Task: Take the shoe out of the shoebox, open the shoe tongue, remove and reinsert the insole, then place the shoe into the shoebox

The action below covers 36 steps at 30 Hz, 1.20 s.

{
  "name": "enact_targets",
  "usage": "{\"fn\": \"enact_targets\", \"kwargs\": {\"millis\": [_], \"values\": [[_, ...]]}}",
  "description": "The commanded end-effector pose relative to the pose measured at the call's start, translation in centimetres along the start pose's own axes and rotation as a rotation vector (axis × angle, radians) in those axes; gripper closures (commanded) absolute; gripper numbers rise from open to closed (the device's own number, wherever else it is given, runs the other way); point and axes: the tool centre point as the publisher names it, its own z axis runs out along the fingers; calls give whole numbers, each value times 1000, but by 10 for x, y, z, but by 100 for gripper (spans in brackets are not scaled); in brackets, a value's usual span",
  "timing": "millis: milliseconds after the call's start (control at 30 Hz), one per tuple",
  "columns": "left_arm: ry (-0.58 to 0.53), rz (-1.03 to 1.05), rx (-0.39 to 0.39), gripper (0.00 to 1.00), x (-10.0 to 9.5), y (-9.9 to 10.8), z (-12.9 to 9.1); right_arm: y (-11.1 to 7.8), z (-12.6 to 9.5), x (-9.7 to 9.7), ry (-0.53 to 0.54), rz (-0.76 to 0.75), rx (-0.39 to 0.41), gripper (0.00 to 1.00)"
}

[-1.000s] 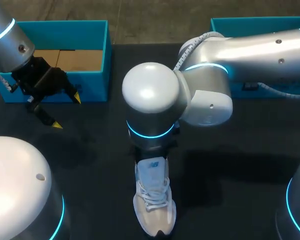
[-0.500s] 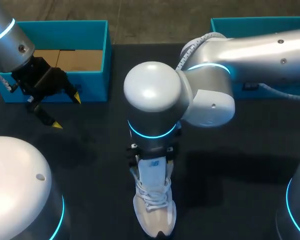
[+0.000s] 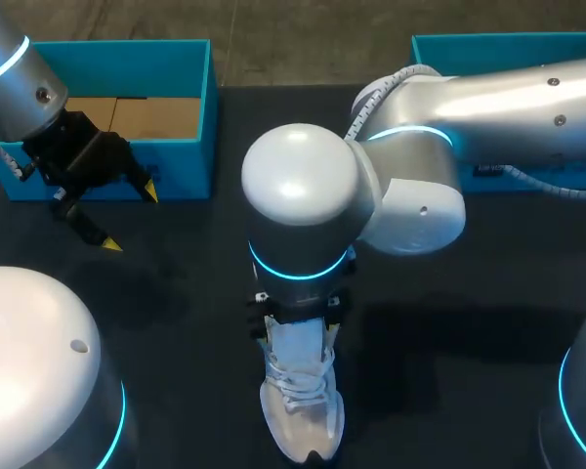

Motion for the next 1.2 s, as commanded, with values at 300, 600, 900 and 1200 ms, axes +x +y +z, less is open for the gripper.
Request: {"fn": "enact_targets", "kwargs": {"millis": [300, 600, 900, 1200], "values": [[0, 0, -4, 0, 1, 0, -1, -27, -26, 16, -40, 129, -58, 0], [0, 0, -4, 0, 1, 0, -1, -51, -51, 12, -35, 157, -36, 8], [0, 0, -4, 0, 1, 0, -1, -48, -45, 10, -63, 167, -14, 58], [0, 0, -4, 0, 1, 0, -1, -42, -40, 10, -69, 163, -12, 65]]}}
